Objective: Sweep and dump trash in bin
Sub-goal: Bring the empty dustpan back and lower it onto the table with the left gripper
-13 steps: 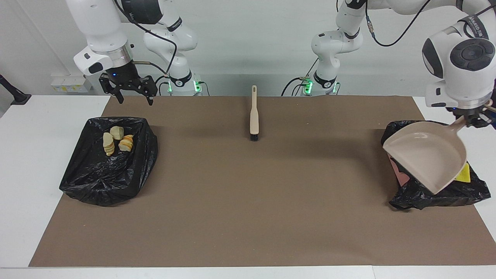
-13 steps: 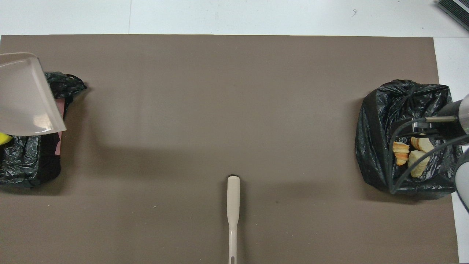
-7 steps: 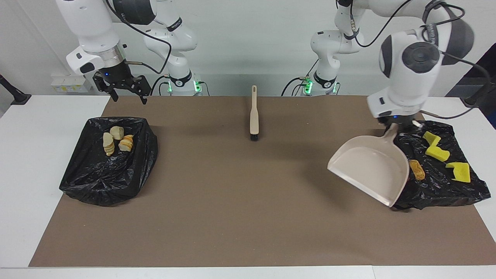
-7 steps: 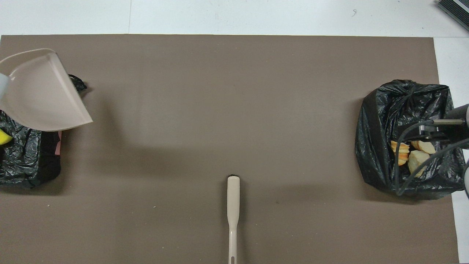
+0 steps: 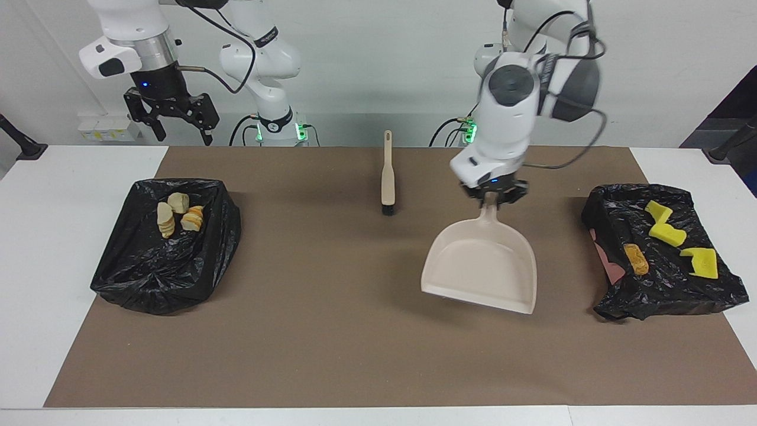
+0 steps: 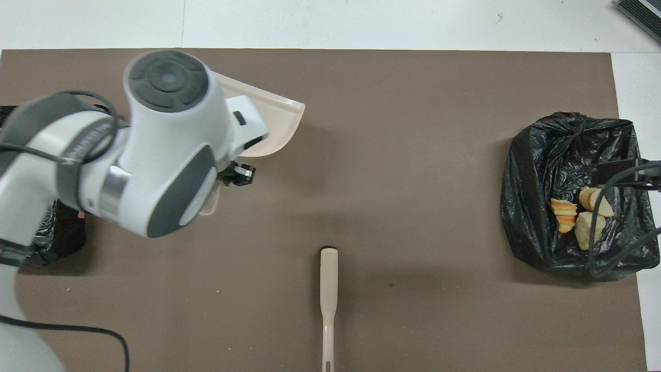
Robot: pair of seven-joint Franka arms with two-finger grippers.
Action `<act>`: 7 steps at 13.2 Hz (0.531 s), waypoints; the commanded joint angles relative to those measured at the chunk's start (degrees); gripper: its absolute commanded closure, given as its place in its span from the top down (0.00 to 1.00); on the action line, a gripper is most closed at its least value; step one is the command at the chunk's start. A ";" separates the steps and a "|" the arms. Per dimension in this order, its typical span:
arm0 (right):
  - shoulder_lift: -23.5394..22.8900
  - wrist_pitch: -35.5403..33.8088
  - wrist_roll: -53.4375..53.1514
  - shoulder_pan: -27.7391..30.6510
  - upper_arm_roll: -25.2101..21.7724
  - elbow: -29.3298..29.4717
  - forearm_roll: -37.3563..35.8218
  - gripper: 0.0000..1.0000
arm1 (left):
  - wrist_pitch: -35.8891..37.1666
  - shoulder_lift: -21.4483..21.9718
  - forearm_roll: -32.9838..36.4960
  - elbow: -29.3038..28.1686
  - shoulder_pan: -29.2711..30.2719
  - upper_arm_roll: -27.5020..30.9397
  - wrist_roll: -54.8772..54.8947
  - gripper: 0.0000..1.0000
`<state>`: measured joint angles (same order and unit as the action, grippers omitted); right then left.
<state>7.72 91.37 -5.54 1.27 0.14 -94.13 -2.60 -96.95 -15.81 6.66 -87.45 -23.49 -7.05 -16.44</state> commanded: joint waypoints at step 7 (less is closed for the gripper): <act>0.89 -2.42 1.05 -6.03 -6.48 0.00 0.85 1.00 | -16.06 -7.82 -7.63 0.35 -9.11 1.25 -15.12 0.00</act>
<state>8.15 89.78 -5.53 -5.59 -7.20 -94.13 -2.55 -110.33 -22.66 0.23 -87.41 -31.42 -6.98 -31.07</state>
